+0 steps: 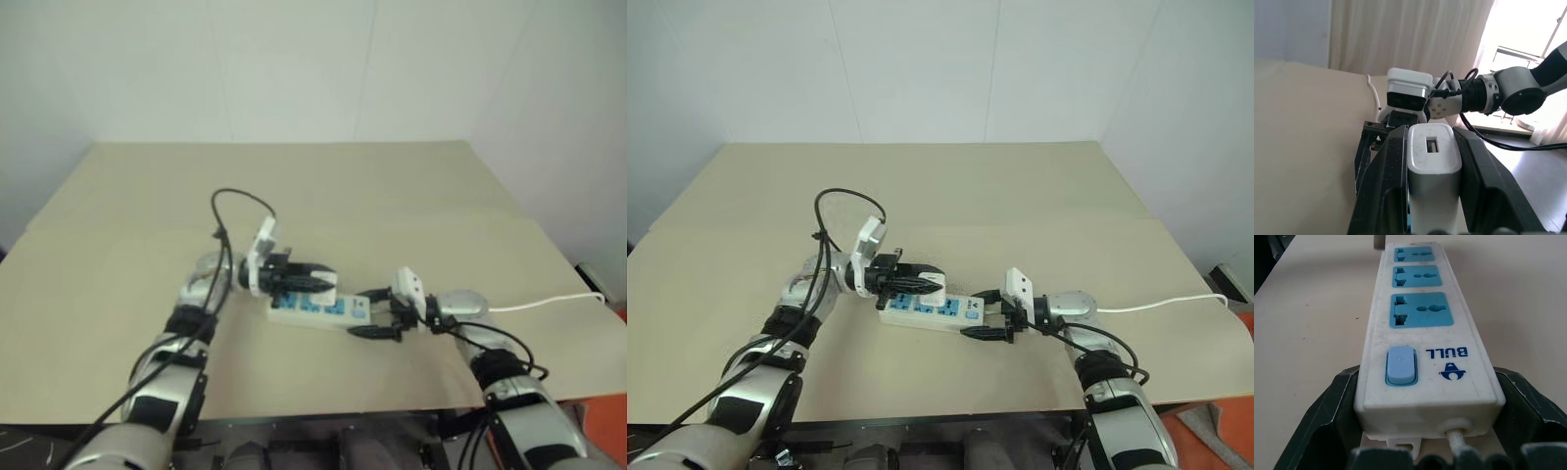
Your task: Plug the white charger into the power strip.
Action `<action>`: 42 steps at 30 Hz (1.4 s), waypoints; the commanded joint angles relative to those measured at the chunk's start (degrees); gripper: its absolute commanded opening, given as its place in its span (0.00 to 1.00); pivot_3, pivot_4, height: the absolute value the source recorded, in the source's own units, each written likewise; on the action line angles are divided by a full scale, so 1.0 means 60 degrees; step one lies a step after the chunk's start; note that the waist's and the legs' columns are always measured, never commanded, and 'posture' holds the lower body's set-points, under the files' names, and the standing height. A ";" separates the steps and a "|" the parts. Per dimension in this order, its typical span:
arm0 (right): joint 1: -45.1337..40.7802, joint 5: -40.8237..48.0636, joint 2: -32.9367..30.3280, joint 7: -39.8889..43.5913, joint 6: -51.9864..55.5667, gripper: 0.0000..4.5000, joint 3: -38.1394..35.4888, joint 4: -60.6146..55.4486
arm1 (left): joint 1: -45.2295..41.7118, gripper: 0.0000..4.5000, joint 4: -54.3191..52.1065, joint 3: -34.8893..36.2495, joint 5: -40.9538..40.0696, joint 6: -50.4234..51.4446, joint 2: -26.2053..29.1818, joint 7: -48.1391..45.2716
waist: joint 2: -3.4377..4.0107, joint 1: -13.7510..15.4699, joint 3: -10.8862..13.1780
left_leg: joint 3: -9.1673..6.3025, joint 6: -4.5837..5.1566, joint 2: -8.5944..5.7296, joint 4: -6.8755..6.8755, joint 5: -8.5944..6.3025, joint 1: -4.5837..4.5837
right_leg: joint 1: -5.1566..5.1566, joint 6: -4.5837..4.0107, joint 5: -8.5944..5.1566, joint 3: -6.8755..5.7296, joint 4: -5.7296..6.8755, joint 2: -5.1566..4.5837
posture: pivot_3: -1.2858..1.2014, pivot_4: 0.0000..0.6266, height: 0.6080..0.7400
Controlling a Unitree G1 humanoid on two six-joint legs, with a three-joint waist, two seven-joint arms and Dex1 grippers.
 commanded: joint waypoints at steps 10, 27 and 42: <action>0.0466 -0.0353 0.0113 0.0124 0.0444 0.76 0.0398 -0.0215 | -0.0706 0.23 0.1506 -0.0455 0.0205 -0.1325 -0.0422 -0.0093 | -0.0002 -0.0009 0.0001 | -0.0001 0.0000 0.0000 0.0000 0.0000 -0.0003 | -0.0003 0.0003 -0.0002 -0.0001 -0.0004 0.0001 | 0.52 0.24 1.00; 0.0570 -0.0390 0.0094 0.0022 0.0485 0.76 0.0416 -0.0429 | -0.0862 0.23 0.2409 -0.0683 0.0533 -0.2210 -0.0564 -0.0093 | -0.0004 -0.0016 0.0003 | -0.0004 0.0000 -0.0001 -0.0006 -0.0001 -0.0010 | -0.0015 0.0005 -0.0004 0.0000 -0.0006 0.0002 | 0.52 0.24 1.00; 0.0548 -0.0419 0.0145 -0.0004 0.0318 0.76 0.0415 -0.0330 | -0.0412 0.23 0.2627 -0.0769 0.0754 -0.3373 -0.0565 -0.0093 | -0.0005 -0.0020 0.0003 | -0.0004 -0.0001 -0.0001 -0.0008 -0.0001 -0.0015 | -0.0021 0.0005 -0.0004 0.0000 -0.0008 0.0002 | 0.52 0.24 1.00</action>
